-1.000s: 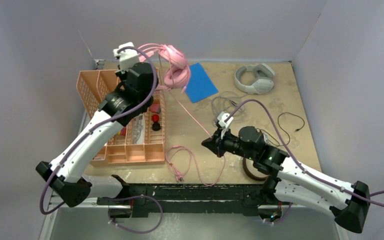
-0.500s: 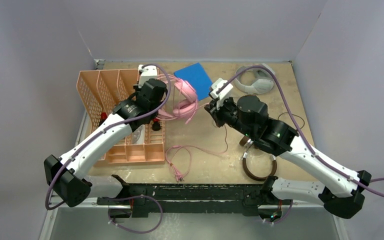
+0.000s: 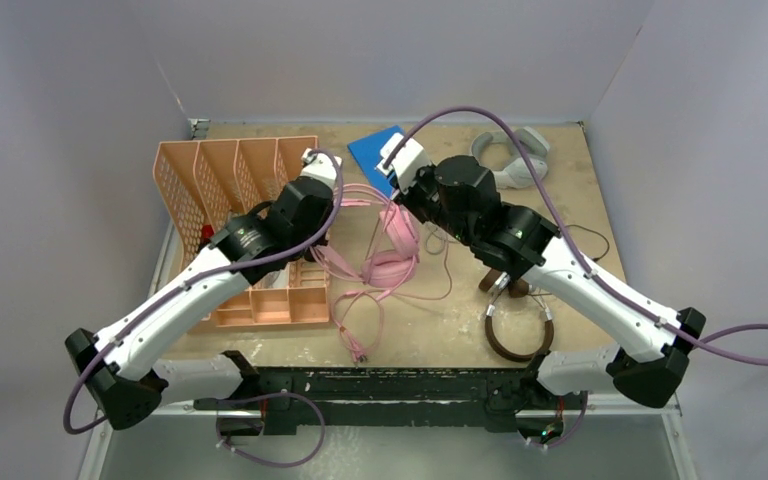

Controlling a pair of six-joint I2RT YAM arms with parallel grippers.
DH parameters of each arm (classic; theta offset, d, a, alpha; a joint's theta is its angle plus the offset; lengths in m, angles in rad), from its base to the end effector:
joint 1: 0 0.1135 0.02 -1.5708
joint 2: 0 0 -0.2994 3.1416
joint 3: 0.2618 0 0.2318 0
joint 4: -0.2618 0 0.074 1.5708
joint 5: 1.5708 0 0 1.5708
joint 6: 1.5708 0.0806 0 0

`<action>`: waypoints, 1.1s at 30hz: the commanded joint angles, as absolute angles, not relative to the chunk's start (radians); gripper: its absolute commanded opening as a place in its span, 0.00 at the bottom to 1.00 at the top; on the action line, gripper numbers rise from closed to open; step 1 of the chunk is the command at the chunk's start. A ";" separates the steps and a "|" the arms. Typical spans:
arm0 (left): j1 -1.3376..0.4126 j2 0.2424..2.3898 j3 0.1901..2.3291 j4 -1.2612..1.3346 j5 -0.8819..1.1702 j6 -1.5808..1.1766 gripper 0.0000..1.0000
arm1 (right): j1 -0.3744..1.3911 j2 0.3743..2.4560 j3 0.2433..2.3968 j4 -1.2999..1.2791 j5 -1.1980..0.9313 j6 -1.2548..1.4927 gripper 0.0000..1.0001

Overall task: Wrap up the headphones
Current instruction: Wrap the headphones cable around the headphones.

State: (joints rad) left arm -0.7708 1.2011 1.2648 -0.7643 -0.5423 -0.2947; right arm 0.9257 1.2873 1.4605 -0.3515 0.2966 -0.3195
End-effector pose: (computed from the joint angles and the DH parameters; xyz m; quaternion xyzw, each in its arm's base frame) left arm 0.2017 -0.1379 0.3746 0.0963 0.8757 0.0030 0.4732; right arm 0.1963 0.2217 0.4718 -0.3655 0.6717 0.0811 0.6392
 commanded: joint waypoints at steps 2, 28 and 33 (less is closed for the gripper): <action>-0.774 1.073 1.262 -0.738 -0.362 -0.257 0.00 | 0.831 1.265 1.484 -0.254 0.250 -0.360 0.05; -0.774 0.891 1.219 -0.499 0.037 -0.471 0.00 | 0.632 1.204 1.148 0.129 -0.305 -0.063 0.17; -0.773 0.878 1.220 -0.440 0.024 -0.574 0.00 | 0.624 1.220 1.060 0.279 -0.318 0.056 0.20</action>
